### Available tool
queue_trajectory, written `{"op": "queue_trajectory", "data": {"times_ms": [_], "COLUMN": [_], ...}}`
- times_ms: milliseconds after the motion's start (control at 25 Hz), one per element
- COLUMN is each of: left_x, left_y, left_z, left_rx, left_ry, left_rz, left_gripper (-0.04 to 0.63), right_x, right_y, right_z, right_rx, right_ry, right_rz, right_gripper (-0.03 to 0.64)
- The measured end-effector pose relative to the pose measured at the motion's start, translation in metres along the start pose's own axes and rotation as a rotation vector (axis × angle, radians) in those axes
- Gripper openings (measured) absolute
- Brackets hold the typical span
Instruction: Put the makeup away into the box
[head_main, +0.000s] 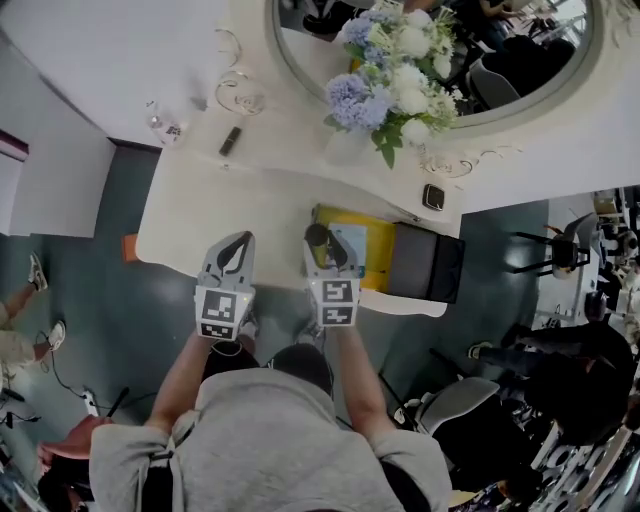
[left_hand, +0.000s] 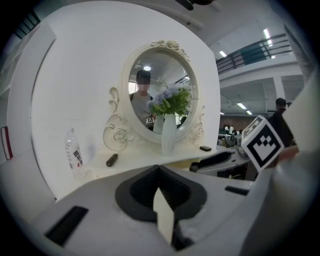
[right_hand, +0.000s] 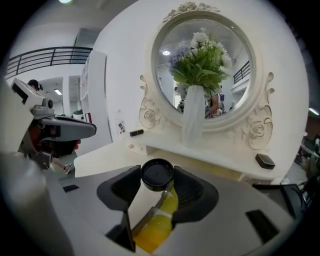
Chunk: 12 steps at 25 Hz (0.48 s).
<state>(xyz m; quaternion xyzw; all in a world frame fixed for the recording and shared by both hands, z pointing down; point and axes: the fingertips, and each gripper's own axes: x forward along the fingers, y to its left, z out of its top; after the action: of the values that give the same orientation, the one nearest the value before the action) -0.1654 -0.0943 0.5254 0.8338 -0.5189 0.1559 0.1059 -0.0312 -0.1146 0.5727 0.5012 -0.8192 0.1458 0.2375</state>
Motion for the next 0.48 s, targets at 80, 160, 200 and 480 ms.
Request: {"op": "queue_trajectory", "data": {"times_ms": [80,160,200,480], "left_x": [0.007,0.013,0.016,0.034], "left_y": [-0.013,-0.024,-0.029,-0.048], "left_z": [0.0,-0.003,-0.004,-0.028], "left_rx": [0.007,0.011,0.012,0.004], "left_ry": [0.006,0.014,0.019,0.072], "left_rz": [-0.02,-0.038,-0.046,-0.066], "left_gripper": [0.001,0.0,0.0,0.0], "right_x": [-0.005,-0.01,-0.01,0.0], "right_y": [-0.012,-0.022,-0.027,-0.043], "right_z": [-0.009,-0.019,-0.024,-0.059], "right_rx": [0.014,0.024,0.027,0.027], "right_ry": [0.009,0.022,0.028,0.093], "right_rz": [-0.015,-0.028,-0.033,-0.012], "right_gripper": [0.218,0.218,0.219,0.219]}}
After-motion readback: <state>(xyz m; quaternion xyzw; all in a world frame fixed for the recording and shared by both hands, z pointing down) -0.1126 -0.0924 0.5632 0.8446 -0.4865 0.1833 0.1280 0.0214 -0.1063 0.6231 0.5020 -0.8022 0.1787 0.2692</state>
